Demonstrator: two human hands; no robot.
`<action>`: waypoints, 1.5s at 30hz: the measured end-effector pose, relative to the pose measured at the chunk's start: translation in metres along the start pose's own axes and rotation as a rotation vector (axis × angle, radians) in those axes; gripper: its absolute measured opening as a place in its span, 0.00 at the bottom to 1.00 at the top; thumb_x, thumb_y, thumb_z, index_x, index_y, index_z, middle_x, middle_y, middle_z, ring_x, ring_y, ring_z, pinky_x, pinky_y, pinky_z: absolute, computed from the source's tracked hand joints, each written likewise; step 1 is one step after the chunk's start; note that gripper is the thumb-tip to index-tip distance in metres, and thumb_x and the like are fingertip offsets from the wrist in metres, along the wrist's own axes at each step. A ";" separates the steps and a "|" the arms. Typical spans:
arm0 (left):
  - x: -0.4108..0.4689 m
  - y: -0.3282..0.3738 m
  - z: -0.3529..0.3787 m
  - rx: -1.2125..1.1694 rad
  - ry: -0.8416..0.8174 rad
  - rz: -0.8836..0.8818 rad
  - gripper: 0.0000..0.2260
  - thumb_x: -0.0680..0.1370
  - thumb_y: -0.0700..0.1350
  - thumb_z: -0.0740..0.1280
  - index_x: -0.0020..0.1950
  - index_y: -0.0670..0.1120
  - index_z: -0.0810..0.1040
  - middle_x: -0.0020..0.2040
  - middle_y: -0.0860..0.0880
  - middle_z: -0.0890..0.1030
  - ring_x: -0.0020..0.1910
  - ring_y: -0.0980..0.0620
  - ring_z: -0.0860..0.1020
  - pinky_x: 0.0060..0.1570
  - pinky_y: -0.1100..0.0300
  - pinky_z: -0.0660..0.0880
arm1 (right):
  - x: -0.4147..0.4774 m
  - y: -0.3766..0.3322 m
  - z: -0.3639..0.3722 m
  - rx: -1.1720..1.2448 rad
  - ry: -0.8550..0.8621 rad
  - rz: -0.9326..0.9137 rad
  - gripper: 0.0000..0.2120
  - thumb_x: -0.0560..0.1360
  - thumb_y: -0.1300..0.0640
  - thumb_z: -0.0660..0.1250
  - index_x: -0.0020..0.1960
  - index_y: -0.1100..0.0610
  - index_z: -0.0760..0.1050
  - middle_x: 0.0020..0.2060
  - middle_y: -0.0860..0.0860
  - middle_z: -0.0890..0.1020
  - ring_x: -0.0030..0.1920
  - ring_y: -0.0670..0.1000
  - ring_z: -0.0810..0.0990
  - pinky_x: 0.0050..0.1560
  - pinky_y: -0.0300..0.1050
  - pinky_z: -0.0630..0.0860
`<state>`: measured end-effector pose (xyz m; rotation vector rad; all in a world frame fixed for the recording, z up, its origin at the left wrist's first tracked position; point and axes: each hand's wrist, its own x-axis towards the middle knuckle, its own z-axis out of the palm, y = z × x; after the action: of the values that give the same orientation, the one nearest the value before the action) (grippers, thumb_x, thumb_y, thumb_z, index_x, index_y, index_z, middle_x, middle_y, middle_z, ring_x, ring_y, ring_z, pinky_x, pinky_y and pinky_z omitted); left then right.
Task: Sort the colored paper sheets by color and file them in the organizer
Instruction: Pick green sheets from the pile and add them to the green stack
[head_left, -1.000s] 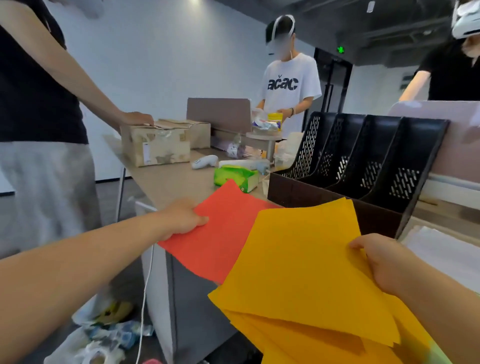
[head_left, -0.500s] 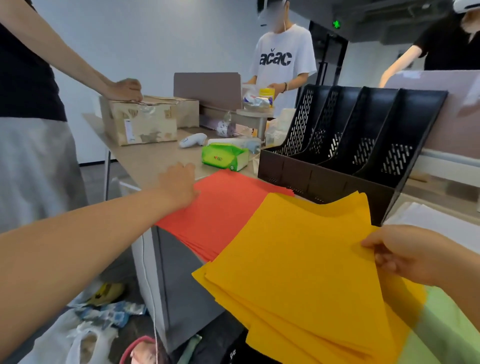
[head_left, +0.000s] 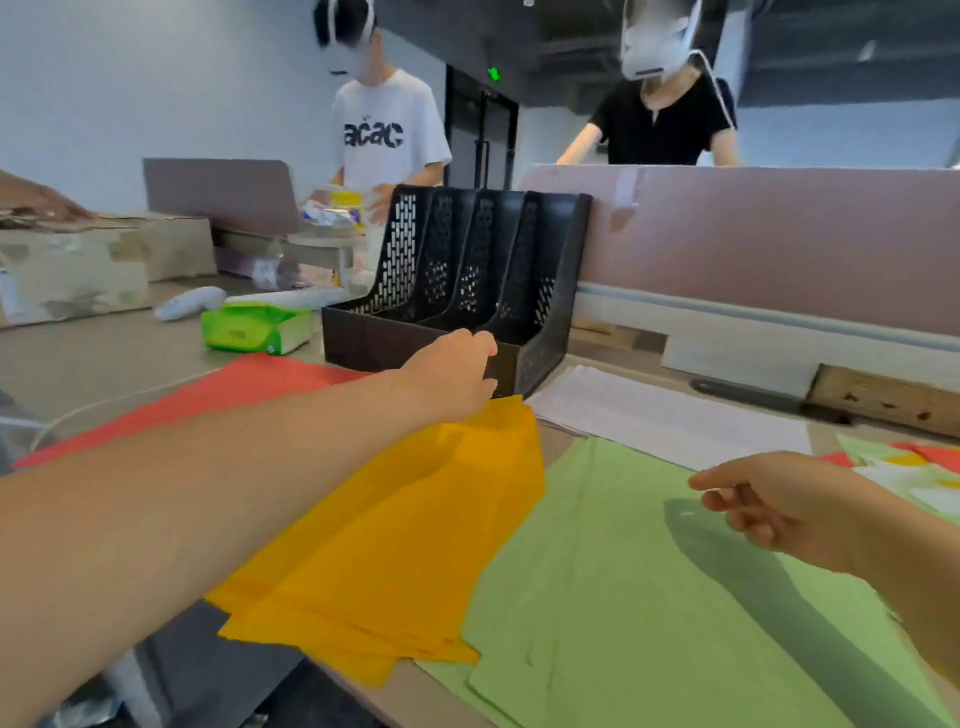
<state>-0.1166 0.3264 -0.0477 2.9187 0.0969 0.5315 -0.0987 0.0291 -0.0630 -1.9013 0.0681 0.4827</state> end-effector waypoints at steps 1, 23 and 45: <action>0.010 0.023 0.008 -0.015 -0.013 0.039 0.19 0.79 0.48 0.64 0.69 0.45 0.67 0.62 0.43 0.73 0.60 0.43 0.74 0.59 0.48 0.72 | -0.003 0.010 -0.022 0.052 0.039 0.011 0.05 0.75 0.65 0.65 0.50 0.65 0.75 0.29 0.54 0.74 0.26 0.48 0.65 0.16 0.33 0.57; 0.049 0.353 0.167 -0.318 -0.419 0.551 0.36 0.72 0.71 0.47 0.76 0.56 0.60 0.77 0.54 0.58 0.76 0.55 0.55 0.72 0.55 0.55 | -0.034 0.171 -0.303 -0.787 0.859 0.116 0.20 0.77 0.43 0.60 0.60 0.55 0.75 0.60 0.57 0.77 0.60 0.58 0.74 0.56 0.43 0.69; 0.037 0.350 0.159 -0.350 -0.225 0.494 0.21 0.78 0.62 0.58 0.64 0.53 0.76 0.62 0.56 0.77 0.60 0.55 0.74 0.60 0.58 0.72 | -0.059 0.166 -0.314 0.072 0.995 0.125 0.11 0.71 0.60 0.70 0.48 0.67 0.79 0.41 0.62 0.81 0.40 0.57 0.80 0.41 0.48 0.76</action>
<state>-0.0140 -0.0395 -0.1181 2.6177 -0.6865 0.2434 -0.1046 -0.3297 -0.0940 -1.9009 0.8404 -0.4193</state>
